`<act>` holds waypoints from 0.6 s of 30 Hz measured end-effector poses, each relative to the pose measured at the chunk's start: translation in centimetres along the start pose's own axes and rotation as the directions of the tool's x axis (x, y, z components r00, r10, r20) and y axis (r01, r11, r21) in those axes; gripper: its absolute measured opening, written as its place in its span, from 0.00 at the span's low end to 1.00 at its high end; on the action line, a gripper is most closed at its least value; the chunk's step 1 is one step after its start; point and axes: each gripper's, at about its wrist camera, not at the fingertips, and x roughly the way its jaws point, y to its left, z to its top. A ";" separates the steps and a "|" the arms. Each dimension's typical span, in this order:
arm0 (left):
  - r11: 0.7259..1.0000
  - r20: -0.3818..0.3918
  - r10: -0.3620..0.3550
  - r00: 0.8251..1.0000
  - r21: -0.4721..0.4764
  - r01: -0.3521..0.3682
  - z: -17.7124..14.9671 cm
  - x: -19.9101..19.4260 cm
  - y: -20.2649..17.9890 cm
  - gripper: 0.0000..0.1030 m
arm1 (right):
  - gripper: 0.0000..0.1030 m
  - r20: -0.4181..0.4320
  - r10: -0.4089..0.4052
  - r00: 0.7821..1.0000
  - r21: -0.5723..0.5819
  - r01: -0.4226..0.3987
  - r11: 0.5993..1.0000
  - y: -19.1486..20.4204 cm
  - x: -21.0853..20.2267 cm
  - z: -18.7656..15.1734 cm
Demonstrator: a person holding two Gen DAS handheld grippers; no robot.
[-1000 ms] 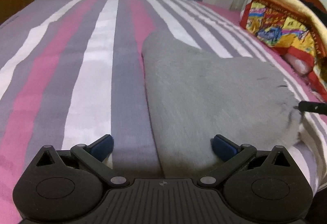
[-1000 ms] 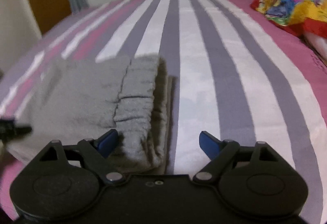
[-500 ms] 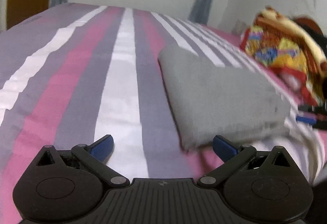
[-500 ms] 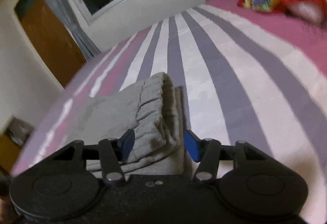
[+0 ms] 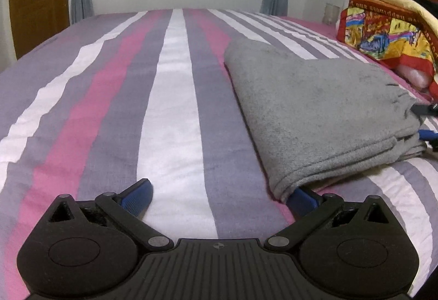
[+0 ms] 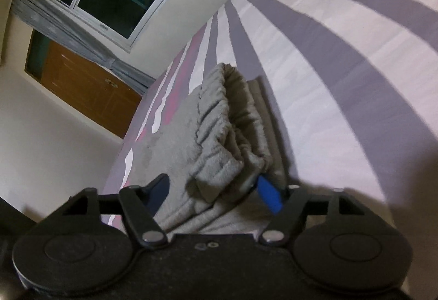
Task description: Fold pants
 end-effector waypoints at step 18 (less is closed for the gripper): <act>0.999 -0.033 -0.021 0.999 -0.044 0.019 -0.1 -1.4 0.8 1.00 | 0.46 0.046 0.029 0.999 -0.067 -0.026 0.997 -1.3 -1.4 -2.4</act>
